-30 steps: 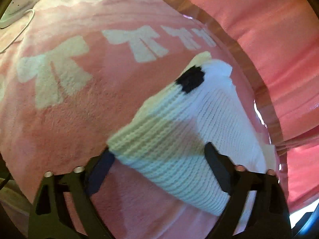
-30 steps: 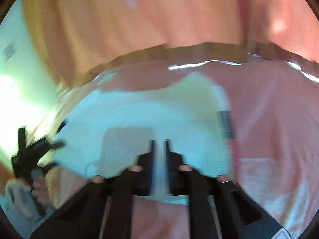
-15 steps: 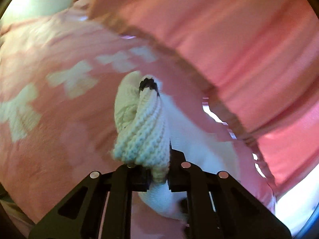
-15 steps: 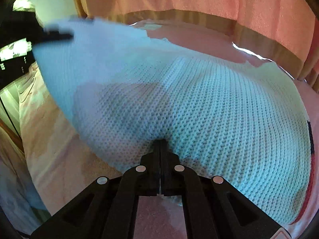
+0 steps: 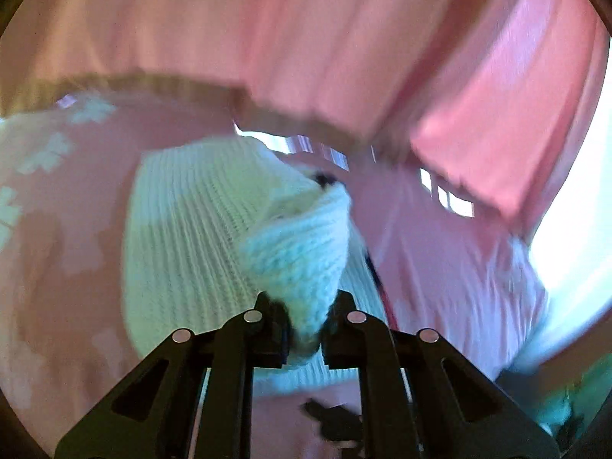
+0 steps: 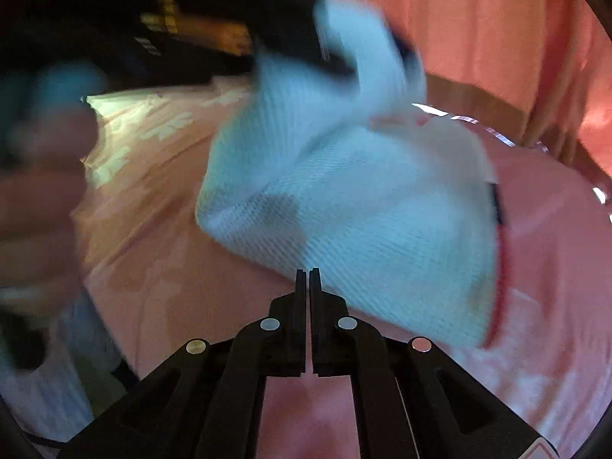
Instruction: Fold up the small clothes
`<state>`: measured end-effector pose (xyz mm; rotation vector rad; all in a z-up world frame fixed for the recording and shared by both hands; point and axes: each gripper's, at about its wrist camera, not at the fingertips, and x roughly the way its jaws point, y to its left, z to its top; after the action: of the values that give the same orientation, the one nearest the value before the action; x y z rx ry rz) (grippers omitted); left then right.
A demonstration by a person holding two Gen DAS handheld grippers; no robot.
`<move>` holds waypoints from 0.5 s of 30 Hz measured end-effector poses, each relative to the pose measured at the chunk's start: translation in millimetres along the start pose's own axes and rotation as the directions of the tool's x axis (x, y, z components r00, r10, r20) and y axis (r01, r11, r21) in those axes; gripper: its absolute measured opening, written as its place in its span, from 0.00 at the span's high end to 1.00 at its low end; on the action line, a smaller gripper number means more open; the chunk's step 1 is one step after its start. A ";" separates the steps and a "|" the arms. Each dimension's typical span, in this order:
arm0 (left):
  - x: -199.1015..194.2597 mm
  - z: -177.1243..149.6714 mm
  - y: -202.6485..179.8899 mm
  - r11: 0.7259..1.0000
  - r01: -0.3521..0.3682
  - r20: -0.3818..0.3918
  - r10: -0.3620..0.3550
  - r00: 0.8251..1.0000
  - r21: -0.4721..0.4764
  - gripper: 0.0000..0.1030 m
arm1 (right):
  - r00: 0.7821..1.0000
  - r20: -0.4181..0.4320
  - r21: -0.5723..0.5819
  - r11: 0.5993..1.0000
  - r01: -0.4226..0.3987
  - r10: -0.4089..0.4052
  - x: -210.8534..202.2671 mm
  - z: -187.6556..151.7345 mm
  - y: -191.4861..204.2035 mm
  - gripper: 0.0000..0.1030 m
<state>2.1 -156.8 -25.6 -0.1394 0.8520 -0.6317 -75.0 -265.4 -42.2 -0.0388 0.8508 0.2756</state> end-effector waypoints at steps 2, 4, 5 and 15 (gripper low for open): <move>24.0 -12.8 -6.6 1.000 -0.015 -0.085 0.017 0.996 0.027 0.84 | 1.000 0.023 0.001 1.000 0.002 -0.002 -13.9 -7.8 -12.1 0.93; 37.1 -24.9 -10.5 0.995 -0.073 -0.109 0.081 0.991 0.073 0.77 | 0.999 0.040 0.047 0.999 0.019 -0.021 -25.4 -13.6 -29.5 0.86; 34.1 -31.0 -11.0 0.995 -0.067 -0.107 0.076 0.991 0.080 0.67 | 0.998 0.048 0.067 0.997 0.028 -0.031 -28.9 -13.8 -34.7 0.81; -71.3 -6.4 23.2 0.999 -0.021 0.202 0.030 0.979 -0.043 0.11 | 0.977 0.191 0.449 0.876 -0.175 0.097 -40.4 29.1 -107.5 0.34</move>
<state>-26.8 -96.4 8.8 -0.2252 0.6687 -0.5659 -51.4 -373.8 -0.9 0.4906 0.7381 0.1979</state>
